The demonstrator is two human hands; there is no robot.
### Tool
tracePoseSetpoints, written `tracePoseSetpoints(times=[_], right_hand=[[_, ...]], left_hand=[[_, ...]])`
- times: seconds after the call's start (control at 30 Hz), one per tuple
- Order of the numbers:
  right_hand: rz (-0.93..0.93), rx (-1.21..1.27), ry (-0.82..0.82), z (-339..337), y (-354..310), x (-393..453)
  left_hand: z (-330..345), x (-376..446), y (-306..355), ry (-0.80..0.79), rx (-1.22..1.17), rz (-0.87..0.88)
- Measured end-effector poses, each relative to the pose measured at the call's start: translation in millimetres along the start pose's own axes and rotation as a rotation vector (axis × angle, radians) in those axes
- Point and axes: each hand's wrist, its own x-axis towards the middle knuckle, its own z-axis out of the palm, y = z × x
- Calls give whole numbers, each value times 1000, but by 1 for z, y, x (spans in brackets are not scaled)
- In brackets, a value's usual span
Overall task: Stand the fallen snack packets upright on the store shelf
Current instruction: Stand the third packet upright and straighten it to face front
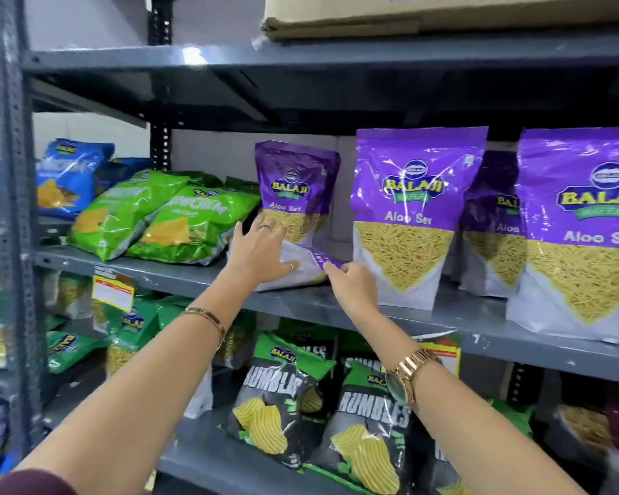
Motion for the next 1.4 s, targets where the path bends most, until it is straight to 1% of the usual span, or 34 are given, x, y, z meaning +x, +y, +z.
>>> tracePoseSetpoints(times=[0.1,0.23,0.37,0.43,0.5,0.57,0.7,0.83,0.93,1.0,1.07,1.2,1.3,1.4], right_hand=[[207,175,-75,17,-11,9],[357,464,-46,38,-20,20],[462,701,87,59,-25,27],[500,741,193,69,-26,30],[524,753,298,77,-29,33],[517,768,372,78,-32,37],[391,841,492,83,-51,43],[246,796,597,89,-61,47],[132,771,628,91,-64,52],[57,781,626,91,-66,55],[-21,778,589,91,-68,59],[-118,774,434,89,-64,71],[-136,766,287,85,-57,87],[-145,718,159,80,-49,103]], left_hand=[[-1,-5,-25,-31,29,20],[3,-9,-53,-89,-185,-10],[17,-13,-69,-142,-537,-29],[25,-16,-72,-116,-697,-25],[32,-20,-74,-69,-795,-36],[36,-26,-73,-4,-862,-45],[39,-32,-82,106,-904,-53],[40,-32,-85,141,-924,-42],[44,-28,-84,102,-954,-77],[46,-24,-82,35,-942,-126],[47,-20,-79,-30,-903,-159],[46,-11,-67,-112,-775,-210],[52,-4,-58,-152,-679,-254],[61,5,-50,-229,-597,-282]])
